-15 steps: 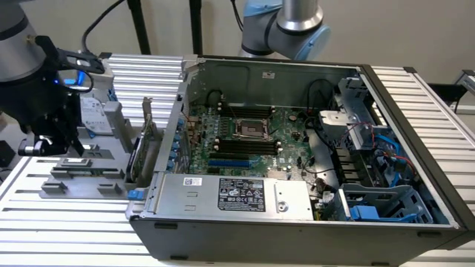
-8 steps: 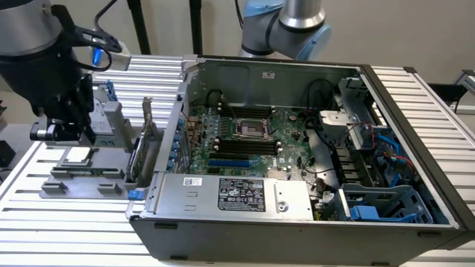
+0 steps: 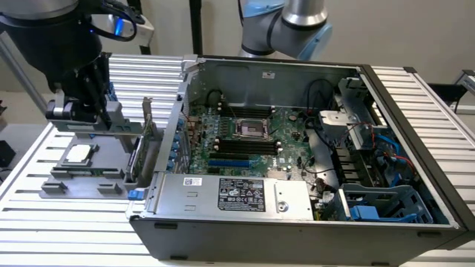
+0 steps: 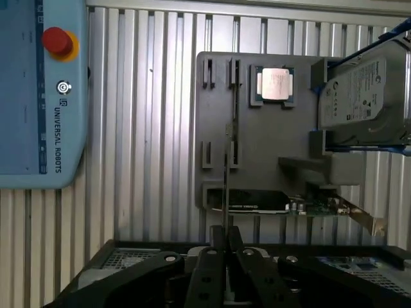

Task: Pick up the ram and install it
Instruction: 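Pick up the ram and move it above insertion slot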

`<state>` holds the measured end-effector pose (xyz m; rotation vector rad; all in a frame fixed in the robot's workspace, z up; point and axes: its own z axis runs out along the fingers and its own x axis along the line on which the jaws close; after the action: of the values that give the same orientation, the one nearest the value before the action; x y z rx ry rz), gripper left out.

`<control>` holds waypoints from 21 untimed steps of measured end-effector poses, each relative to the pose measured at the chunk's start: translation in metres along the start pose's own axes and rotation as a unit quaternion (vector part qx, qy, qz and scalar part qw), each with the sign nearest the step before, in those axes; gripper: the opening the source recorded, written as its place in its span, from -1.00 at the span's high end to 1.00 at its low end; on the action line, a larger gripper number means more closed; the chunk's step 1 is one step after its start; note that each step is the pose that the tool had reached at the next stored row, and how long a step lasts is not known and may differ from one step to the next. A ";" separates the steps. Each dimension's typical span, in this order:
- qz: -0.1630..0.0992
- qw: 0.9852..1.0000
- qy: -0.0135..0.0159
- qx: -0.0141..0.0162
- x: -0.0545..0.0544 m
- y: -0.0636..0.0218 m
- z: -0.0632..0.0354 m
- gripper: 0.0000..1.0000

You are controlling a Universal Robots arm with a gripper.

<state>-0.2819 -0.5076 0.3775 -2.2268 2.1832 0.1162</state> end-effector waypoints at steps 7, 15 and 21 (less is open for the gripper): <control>0.000 1.000 -0.002 0.000 0.000 -0.0312 -0.0166 0.73; 0.000 1.000 -0.007 0.000 0.000 -0.0672 -0.0182 0.73; 0.000 1.000 -0.009 0.000 0.001 -0.0946 -0.0193 0.73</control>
<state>-0.1866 -0.5076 0.3932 -2.2177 2.1732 0.1373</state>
